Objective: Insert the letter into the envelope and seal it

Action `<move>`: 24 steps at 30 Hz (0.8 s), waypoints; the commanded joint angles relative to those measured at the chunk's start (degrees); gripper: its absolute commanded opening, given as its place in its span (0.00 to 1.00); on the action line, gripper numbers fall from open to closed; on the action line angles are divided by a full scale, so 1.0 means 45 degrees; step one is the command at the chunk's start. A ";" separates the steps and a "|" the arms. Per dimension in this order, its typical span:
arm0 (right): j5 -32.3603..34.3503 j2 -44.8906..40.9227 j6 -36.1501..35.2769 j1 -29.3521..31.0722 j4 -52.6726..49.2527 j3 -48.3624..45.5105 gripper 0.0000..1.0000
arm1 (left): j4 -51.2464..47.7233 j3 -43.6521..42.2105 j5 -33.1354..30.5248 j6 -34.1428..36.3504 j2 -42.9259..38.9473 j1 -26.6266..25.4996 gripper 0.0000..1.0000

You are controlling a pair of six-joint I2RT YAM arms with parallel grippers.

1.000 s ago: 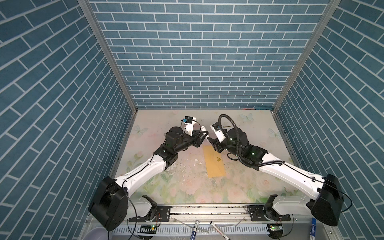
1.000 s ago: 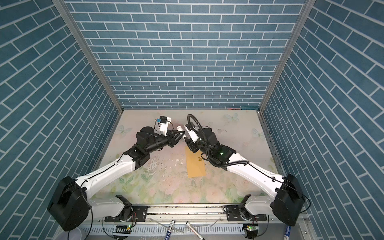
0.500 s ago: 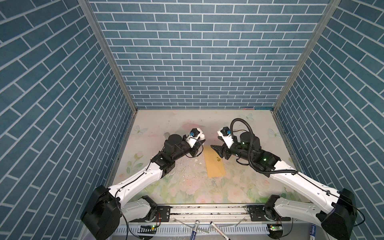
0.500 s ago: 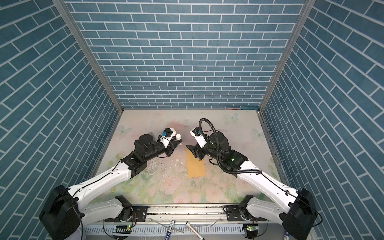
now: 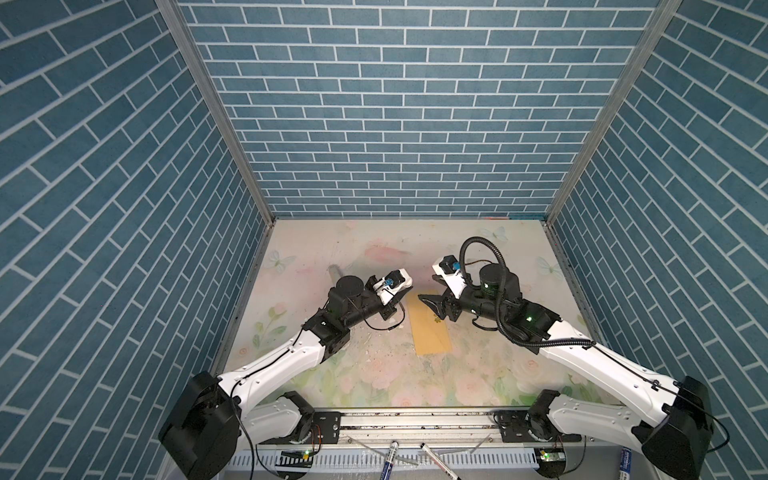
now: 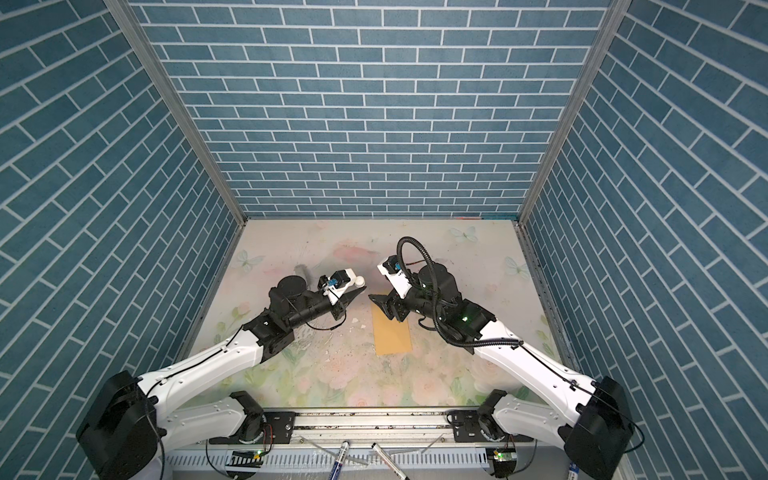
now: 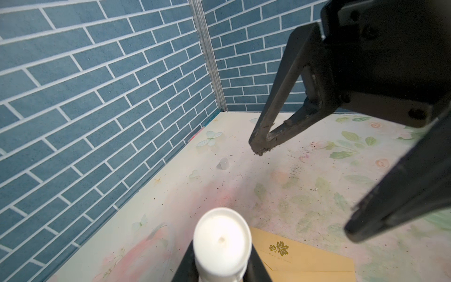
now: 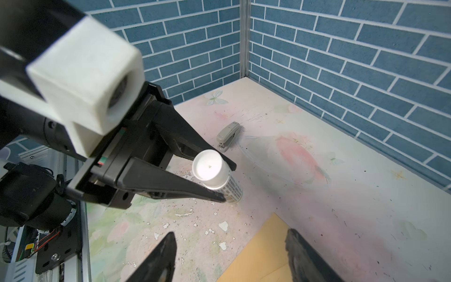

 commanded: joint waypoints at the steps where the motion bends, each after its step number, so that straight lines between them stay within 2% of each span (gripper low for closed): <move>1: -0.0459 0.0172 -0.0027 -0.0054 0.0371 0.0545 0.71 | -0.0012 0.0077 0.0395 -0.0009 -0.0107 -0.0087 0.00; 12: -0.0837 0.0893 0.0192 -0.0036 0.0856 0.1187 0.70 | -0.0881 0.0538 0.1182 -0.0416 0.0171 -0.0098 0.00; 24: -0.1182 0.1434 0.0316 0.0043 0.0982 0.1507 0.59 | -0.0841 0.0748 0.1958 -0.1166 0.0511 -0.0096 0.00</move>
